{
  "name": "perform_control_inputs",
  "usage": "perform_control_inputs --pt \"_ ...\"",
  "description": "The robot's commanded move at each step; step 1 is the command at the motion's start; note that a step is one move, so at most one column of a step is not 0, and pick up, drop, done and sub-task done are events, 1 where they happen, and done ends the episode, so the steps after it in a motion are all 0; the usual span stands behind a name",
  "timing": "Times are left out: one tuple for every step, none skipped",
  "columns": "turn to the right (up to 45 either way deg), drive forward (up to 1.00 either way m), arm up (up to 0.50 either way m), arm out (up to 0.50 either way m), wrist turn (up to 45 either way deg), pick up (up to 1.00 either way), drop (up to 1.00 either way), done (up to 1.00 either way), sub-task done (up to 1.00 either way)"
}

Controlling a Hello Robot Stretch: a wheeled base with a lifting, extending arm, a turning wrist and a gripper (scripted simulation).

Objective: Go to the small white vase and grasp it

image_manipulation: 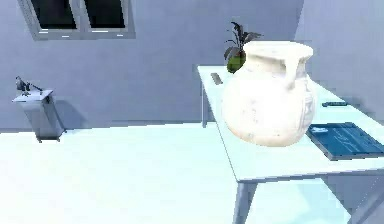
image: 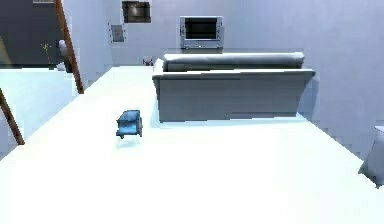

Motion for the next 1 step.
perform_control_inputs --pt "21.0 0.00 0.00 0.00 0.0 0.00 0.00 0.00 0.00"
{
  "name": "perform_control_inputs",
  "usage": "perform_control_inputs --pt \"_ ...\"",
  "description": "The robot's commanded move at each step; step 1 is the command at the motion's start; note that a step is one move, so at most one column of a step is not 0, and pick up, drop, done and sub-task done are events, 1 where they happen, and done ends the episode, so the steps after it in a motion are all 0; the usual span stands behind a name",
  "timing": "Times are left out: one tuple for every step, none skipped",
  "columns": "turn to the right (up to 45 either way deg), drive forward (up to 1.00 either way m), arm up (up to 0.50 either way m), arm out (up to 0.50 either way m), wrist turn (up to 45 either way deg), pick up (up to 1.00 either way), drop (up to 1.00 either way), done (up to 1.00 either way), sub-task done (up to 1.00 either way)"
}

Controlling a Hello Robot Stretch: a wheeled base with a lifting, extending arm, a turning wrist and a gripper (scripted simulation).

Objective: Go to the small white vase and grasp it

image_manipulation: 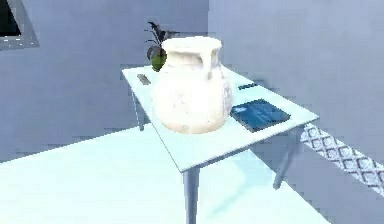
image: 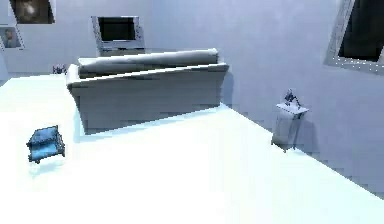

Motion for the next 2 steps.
perform_control_inputs --pt "45.0 0.00 0.00 0.00 0.0 0.00 0.00 0.00 0.00" --pt "45.0 0.00 0.00 0.00 0.0 0.00 0.00 0.00 0.00"
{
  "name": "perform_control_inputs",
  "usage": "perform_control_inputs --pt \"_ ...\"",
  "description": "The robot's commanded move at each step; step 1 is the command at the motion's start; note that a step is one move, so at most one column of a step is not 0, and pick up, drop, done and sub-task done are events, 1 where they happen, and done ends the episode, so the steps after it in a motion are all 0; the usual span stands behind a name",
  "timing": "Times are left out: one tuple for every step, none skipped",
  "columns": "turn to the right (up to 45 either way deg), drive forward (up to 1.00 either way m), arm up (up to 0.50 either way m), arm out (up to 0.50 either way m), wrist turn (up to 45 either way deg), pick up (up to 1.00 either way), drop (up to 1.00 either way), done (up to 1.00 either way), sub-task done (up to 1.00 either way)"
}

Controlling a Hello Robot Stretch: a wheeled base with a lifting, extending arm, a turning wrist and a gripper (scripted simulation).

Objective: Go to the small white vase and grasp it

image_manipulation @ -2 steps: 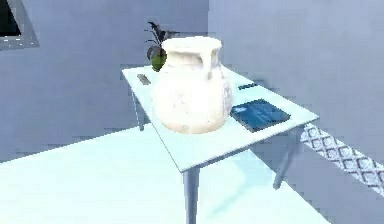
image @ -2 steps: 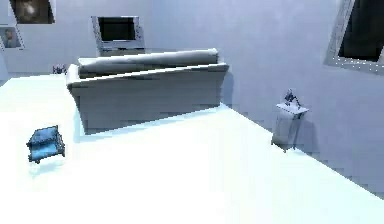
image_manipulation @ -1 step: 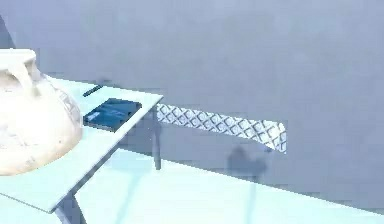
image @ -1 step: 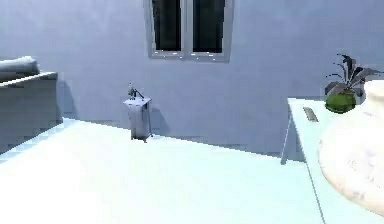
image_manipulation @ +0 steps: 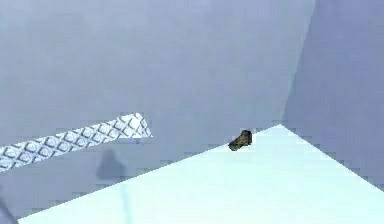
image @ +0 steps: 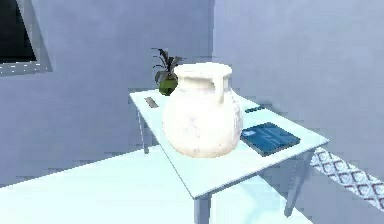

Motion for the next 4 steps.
perform_control_inputs --pt "27.0 0.00 0.00 0.00 0.0 0.00 0.00 0.00 0.00" --pt "0.0 0.35 0.00 0.00 0.0 0.00 0.00 0.00 0.00" --pt "-45.0 0.00 0.00 0.00 0.0 0.00 0.00 0.00 0.00" --pt "-45.0 0.00 0.00 0.00 0.0 0.00 0.00 0.00 0.00"
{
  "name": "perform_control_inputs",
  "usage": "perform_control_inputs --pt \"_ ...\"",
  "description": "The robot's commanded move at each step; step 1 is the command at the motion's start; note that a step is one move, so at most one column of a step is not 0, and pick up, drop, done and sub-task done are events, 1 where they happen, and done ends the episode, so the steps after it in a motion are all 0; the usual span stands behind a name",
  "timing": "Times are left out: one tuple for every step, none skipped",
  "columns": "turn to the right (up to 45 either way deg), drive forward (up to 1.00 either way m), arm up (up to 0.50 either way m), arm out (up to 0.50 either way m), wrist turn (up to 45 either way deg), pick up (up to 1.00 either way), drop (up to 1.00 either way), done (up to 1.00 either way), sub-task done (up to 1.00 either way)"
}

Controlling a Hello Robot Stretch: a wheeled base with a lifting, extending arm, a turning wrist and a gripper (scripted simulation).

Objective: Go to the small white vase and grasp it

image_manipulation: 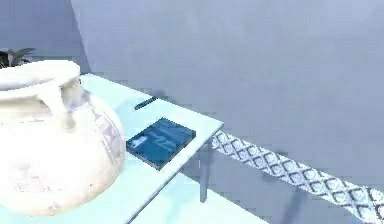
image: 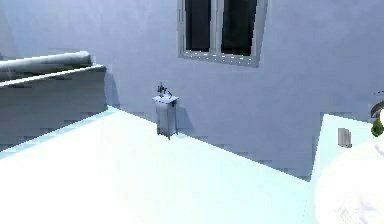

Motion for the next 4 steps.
perform_control_inputs --pt "-30.0 0.00 0.00 0.00 0.0 0.00 0.00 0.00 0.00" --pt "0.0 0.00 0.50 0.00 0.0 0.00 0.00 0.00 0.00" --pt "0.0 0.00 0.38 0.00 0.0 0.00 0.00 0.00 0.00" --pt "0.0 0.00 0.00 0.26 0.0 0.00 0.00 0.00 0.00"
